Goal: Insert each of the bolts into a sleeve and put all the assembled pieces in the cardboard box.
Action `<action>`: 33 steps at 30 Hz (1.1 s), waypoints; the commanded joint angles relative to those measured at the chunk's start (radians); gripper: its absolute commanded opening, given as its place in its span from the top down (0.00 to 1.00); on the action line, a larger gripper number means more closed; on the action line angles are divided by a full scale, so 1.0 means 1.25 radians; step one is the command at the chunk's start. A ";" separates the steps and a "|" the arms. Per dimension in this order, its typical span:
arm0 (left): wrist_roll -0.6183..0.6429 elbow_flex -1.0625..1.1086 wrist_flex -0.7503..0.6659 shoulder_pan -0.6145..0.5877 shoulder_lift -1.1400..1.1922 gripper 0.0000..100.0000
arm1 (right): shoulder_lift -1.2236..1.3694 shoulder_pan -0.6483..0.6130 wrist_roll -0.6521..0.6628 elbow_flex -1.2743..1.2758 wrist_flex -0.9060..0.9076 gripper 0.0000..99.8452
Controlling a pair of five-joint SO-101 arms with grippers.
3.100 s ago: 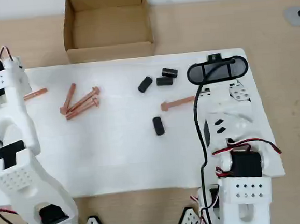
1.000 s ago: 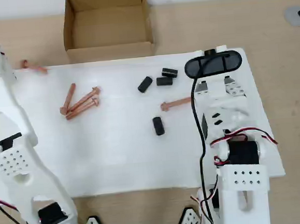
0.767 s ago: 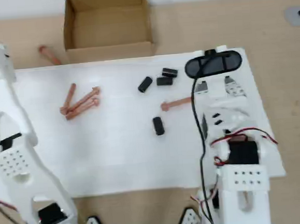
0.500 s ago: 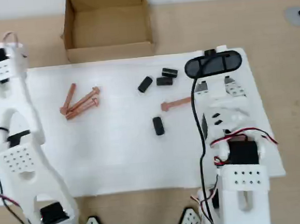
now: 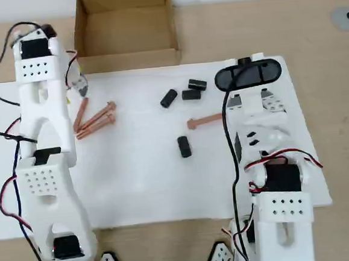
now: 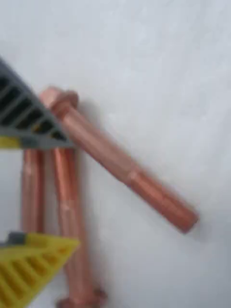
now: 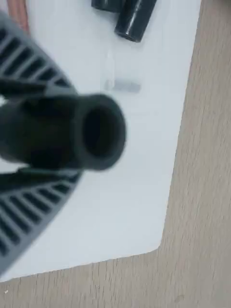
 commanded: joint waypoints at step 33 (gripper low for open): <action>-0.285 0.075 -0.039 -0.020 0.175 0.99 | -0.002 -0.012 -0.011 -0.012 -0.020 0.99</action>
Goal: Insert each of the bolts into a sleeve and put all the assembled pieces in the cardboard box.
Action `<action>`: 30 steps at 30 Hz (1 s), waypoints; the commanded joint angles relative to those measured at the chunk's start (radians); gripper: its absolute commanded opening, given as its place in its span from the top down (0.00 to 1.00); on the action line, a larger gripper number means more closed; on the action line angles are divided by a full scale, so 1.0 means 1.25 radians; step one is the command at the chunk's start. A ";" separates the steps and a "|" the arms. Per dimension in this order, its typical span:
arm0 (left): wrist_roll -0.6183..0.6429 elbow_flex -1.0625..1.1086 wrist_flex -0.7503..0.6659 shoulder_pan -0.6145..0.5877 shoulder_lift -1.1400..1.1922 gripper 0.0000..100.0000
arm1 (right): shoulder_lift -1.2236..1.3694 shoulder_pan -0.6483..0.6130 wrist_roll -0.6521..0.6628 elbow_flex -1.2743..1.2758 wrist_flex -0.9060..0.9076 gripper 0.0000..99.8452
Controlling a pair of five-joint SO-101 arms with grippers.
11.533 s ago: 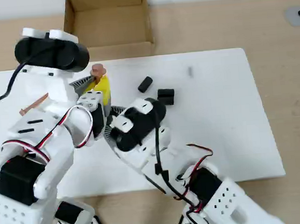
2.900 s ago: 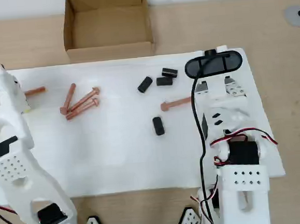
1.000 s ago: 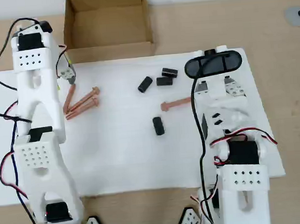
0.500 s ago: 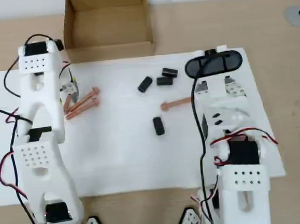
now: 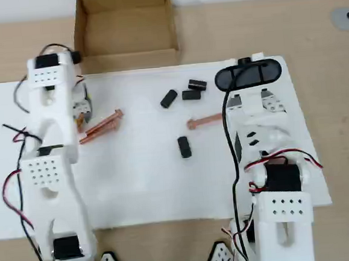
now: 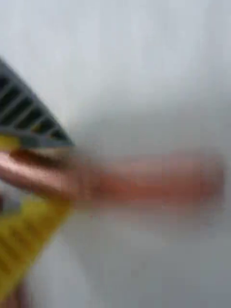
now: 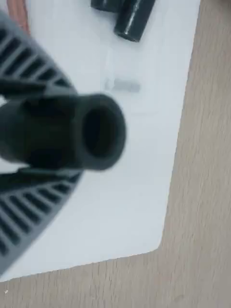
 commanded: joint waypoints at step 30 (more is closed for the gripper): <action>-1.291 0.273 0.092 -0.135 -0.443 0.99 | -0.002 -0.012 -0.034 0.019 -0.027 0.99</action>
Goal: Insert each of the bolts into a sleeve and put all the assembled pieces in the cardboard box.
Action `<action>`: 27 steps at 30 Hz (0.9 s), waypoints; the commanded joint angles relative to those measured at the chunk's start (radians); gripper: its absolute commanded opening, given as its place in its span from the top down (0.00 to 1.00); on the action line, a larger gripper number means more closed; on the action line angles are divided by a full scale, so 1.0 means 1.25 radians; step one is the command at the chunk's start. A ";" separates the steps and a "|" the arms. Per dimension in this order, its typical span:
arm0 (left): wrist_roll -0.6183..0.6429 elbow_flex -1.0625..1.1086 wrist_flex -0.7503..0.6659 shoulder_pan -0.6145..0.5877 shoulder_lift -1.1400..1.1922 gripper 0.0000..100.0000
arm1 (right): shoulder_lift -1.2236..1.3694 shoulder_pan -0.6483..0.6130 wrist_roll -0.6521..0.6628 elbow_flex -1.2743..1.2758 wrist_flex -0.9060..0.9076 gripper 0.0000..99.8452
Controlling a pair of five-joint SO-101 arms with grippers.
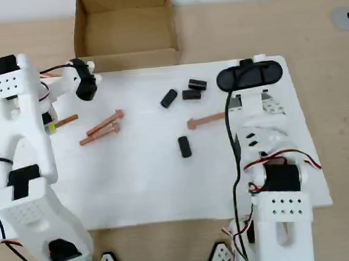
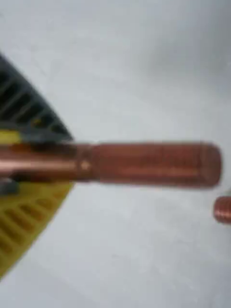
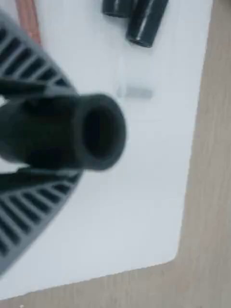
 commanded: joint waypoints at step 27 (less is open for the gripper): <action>0.820 -0.300 0.006 -0.023 0.120 0.90 | -0.006 -0.012 -0.007 -0.002 -0.018 0.99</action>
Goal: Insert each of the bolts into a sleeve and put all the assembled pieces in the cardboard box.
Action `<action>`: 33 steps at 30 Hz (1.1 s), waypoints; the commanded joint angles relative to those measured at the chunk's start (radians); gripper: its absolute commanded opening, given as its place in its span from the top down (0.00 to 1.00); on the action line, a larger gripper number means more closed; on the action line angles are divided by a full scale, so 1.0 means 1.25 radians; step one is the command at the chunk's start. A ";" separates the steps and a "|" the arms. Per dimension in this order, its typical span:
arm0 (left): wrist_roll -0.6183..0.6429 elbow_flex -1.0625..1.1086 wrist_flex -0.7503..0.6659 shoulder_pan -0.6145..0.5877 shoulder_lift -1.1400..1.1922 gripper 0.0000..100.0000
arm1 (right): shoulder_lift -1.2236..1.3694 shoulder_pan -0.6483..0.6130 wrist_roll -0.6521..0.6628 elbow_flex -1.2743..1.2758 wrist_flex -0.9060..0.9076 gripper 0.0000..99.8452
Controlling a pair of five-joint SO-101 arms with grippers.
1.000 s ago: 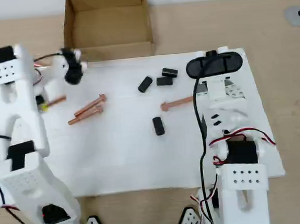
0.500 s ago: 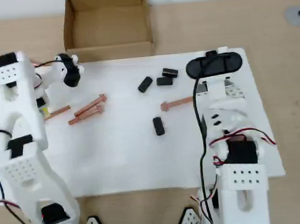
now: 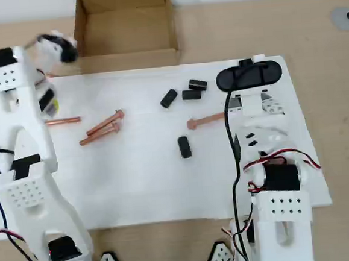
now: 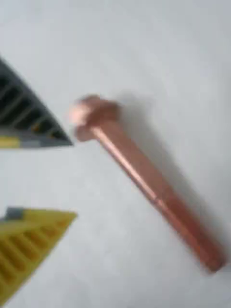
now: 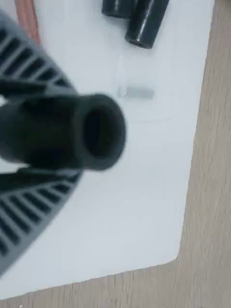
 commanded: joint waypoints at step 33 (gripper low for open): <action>1.715 0.145 0.014 0.026 -0.111 0.62 | -0.007 -0.013 -0.009 0.019 -0.018 0.99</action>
